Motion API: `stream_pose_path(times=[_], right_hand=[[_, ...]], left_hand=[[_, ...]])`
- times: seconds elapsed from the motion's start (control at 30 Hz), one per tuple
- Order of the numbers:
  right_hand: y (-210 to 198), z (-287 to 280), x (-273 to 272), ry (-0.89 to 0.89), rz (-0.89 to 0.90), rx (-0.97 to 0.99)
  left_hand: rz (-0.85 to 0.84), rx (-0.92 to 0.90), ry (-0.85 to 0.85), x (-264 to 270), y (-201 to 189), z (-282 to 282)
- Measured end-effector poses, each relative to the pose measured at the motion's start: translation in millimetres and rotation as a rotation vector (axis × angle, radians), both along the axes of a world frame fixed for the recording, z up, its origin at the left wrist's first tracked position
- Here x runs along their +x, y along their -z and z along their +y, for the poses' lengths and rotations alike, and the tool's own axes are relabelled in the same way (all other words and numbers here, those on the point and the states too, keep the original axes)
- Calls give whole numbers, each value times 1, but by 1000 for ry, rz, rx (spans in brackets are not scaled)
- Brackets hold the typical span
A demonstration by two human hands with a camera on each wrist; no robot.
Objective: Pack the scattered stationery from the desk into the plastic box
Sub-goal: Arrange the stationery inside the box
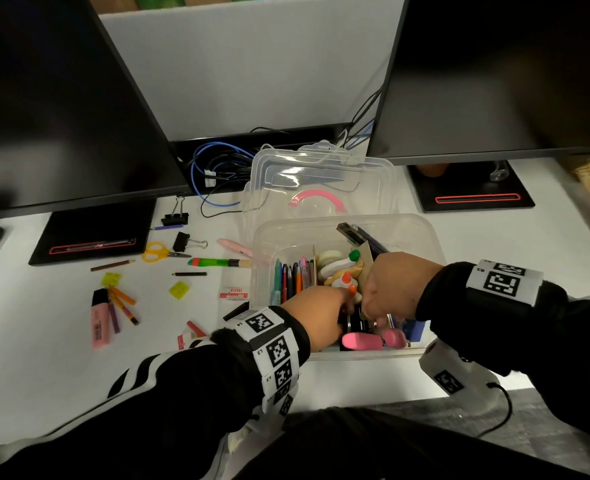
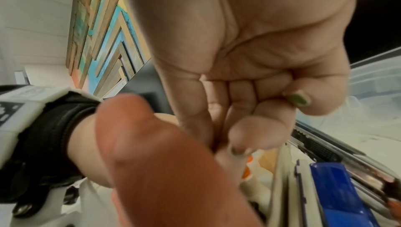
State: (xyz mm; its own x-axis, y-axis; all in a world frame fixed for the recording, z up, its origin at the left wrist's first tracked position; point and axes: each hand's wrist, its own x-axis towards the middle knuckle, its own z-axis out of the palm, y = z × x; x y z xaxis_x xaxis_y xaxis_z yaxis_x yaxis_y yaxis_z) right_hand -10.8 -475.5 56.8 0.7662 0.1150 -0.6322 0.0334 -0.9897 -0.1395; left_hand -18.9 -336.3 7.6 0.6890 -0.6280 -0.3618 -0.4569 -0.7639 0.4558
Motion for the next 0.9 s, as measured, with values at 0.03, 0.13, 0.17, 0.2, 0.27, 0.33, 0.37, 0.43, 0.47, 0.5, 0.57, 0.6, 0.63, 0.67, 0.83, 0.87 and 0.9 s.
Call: stream_pose_path(times=[0.03,0.13,0.17,0.2,0.27,0.33,0.37,0.43,0.47,0.5,0.57,0.6,0.63,0.67,0.83,0.87,0.9], right_hand=[[1,-2,1,1,11,0],[-4,0,-2,-124,55,-92],[-4,0,-2,-181,53,-116],[-6,0,-3,-213,61,-136],[-9,2,-4,-217,73,-133],[-11,3,-5,-226,87,-148],[-10,3,-4,-237,87,-171],[-5,3,-2,-246,47,-205],[-4,3,-2,-238,28,-211],[-2,2,-1,-212,14,-197],[-3,2,-2,-87,9,-131],[-4,2,-3,-40,13,-104],[-5,3,-3,-20,14,-87],[-5,4,-2,-15,18,-88],[2,10,3,-161,21,-194],[2,10,3,-142,22,-184],[3,9,4,-133,21,-175]], left_hand=[[2,14,3,0,0,-1],[18,38,21,1,-1,-2],[22,42,25,1,-1,-2],[27,45,26,1,0,-2],[43,49,25,1,0,-1],[54,51,17,1,1,-2],[57,43,9,1,2,-1],[61,31,-7,1,3,0],[63,32,-11,1,3,0],[59,45,-3,1,5,-1],[54,87,17,1,5,-2],[51,100,27,1,5,-2],[52,102,30,1,5,-2],[56,105,27,1,5,-3],[25,217,91,4,7,-7],[17,236,91,4,7,-8],[1,272,99,4,4,-8]])
